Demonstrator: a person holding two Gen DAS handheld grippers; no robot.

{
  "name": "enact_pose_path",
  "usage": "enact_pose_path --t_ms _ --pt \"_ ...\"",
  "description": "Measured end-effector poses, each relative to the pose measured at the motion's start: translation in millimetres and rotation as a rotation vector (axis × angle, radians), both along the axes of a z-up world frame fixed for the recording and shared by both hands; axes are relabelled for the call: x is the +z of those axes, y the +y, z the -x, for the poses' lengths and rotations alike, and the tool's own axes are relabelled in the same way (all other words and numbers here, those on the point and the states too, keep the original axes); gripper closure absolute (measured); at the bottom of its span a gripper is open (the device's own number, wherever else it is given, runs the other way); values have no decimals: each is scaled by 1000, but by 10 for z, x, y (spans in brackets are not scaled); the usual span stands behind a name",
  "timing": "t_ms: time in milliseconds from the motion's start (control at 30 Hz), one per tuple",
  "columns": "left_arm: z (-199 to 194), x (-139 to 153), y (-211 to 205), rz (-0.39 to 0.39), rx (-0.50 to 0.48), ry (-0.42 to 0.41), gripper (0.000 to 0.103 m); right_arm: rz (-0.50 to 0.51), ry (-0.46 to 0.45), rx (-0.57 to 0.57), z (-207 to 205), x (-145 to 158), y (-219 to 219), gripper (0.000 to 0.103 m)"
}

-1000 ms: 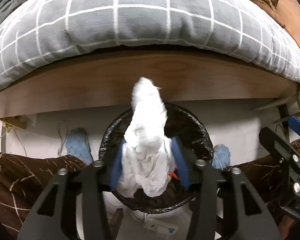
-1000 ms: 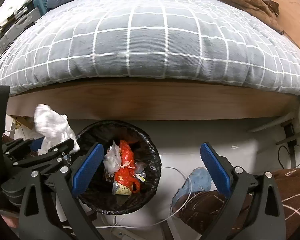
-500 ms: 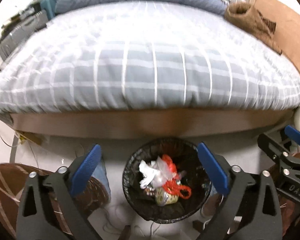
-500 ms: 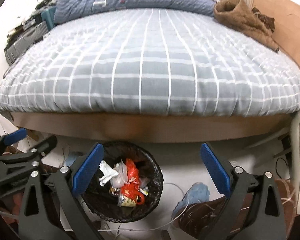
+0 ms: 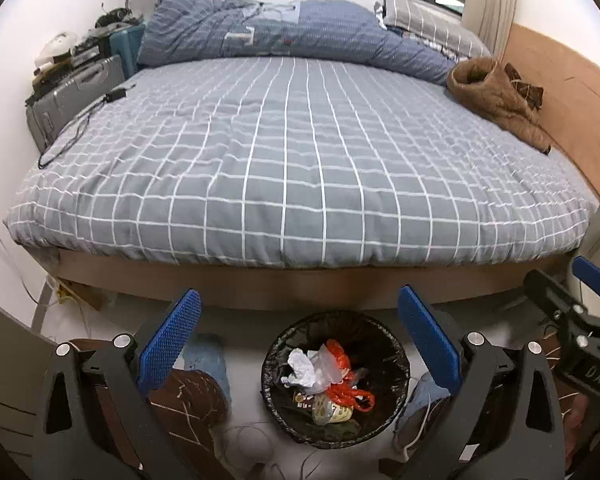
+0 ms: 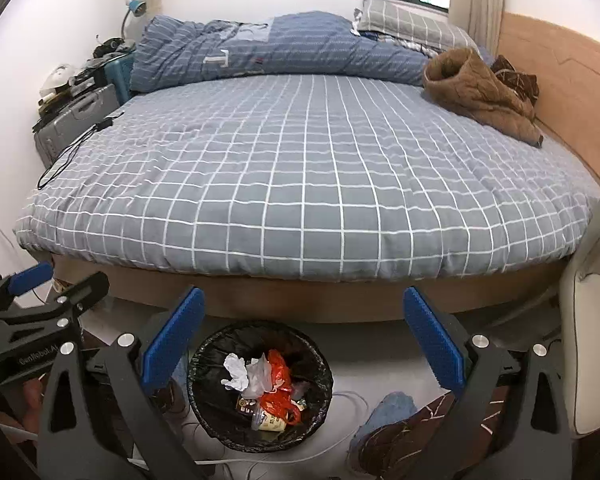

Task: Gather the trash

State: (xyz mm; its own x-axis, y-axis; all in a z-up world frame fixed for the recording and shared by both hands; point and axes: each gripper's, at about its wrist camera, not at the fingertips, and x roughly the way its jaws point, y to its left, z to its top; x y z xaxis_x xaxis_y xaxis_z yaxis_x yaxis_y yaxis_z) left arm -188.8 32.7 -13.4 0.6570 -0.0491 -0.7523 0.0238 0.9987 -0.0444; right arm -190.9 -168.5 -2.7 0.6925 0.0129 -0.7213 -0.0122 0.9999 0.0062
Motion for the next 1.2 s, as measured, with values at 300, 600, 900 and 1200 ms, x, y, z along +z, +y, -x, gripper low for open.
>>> enact_pose_path --t_ms 300,600,900,1200 --pt "109 159 -31 4 -14 -52 6 5 -23 1 107 76 18 8" --pt "139 175 -53 -7 -16 -57 6 5 -28 -4 147 101 5 8" --pt "155 173 -43 -8 -15 -55 6 -2 -28 -10 146 120 -16 8" --pt "131 162 -1 -8 -2 -49 6 -2 -28 -6 135 121 -11 8"
